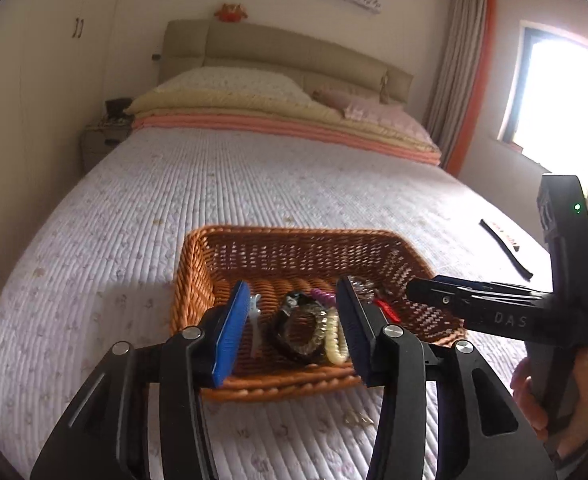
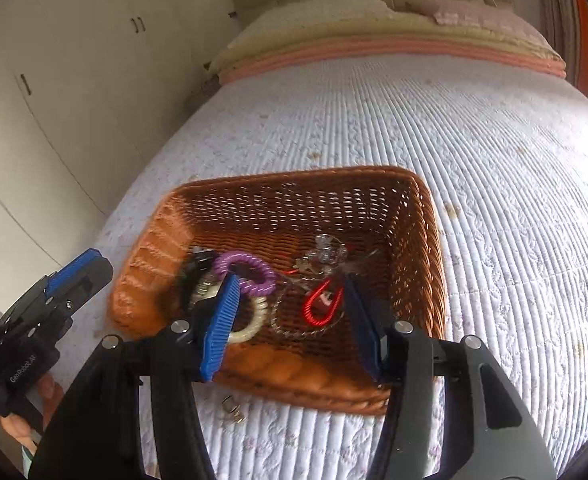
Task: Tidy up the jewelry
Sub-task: 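Lower the bracelet and clasp into the basket and open both tools, then grasp a gold earring with the left tool while the right tool grasps another earring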
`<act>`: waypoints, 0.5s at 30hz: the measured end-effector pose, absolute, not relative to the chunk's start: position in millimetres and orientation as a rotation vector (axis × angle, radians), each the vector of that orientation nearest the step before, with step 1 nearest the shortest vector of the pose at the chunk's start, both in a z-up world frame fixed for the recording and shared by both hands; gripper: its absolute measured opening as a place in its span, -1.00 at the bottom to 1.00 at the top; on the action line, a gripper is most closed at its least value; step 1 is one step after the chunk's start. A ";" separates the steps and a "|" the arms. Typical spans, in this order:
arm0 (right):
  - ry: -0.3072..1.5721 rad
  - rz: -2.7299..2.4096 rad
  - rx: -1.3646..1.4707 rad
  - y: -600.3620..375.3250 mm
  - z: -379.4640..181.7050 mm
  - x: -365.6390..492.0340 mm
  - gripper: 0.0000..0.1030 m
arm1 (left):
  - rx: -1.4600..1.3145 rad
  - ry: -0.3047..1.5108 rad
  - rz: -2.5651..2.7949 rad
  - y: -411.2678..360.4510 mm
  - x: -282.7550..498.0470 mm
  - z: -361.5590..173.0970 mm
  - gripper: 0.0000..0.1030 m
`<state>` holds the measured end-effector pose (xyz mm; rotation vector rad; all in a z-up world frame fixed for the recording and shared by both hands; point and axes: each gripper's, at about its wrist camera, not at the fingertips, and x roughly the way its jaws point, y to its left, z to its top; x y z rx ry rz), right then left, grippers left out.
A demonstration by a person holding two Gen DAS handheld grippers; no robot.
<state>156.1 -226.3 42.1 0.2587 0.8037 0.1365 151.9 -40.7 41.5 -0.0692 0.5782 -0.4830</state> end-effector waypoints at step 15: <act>0.632 0.284 0.104 -175.7 60.5 31.1 -0.02 | -0.076 0.503 -0.520 -4.2 47.5 47.9 -0.09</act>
